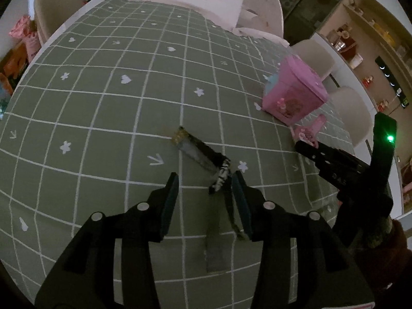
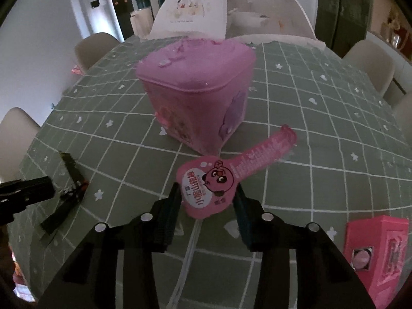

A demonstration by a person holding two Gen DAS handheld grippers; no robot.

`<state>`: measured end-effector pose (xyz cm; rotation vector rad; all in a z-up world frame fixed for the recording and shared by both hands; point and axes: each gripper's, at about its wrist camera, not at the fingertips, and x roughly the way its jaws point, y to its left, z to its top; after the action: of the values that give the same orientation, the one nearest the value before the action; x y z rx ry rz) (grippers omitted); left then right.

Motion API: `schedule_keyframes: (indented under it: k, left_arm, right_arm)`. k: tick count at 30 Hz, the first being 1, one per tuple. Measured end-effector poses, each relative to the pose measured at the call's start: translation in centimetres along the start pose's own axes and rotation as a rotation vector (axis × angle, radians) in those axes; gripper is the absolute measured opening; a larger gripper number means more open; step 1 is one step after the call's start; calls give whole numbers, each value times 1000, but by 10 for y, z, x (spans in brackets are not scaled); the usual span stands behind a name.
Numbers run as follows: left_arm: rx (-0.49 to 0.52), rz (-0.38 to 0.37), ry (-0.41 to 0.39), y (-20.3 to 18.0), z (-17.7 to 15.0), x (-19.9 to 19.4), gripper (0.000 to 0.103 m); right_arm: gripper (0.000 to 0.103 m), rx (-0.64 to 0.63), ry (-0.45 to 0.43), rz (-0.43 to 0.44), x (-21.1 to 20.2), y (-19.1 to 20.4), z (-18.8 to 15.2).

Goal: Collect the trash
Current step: 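Lift the black clip with the left tool while the right holds the pink lollipop card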

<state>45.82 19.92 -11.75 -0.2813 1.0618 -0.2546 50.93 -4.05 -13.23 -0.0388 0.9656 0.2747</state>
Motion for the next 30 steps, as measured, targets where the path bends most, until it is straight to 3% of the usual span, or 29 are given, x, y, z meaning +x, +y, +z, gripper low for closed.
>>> schedule_keyframes:
  k: [10,14,17,20,30]
  left_arm:
    - [87,21,14,-25,-1,13,41]
    - [129,105,28,-34,1,22,41]
    - [105,154,48,-31,5,30,28]
    - [69,140,64,-27,6,33,19]
    - [29,96,50,-47,-6,25,17]
  right_arm:
    - [38,81,4,48,-33,-18,-27]
    - [38,78,1,49,-46,-15,-40]
    - [38,67,-5,44,-55,-13,-46]
    - [38,68,-7,42,-64,-15,-51]
    - [38,43,-8,0,-97,-19,-67]
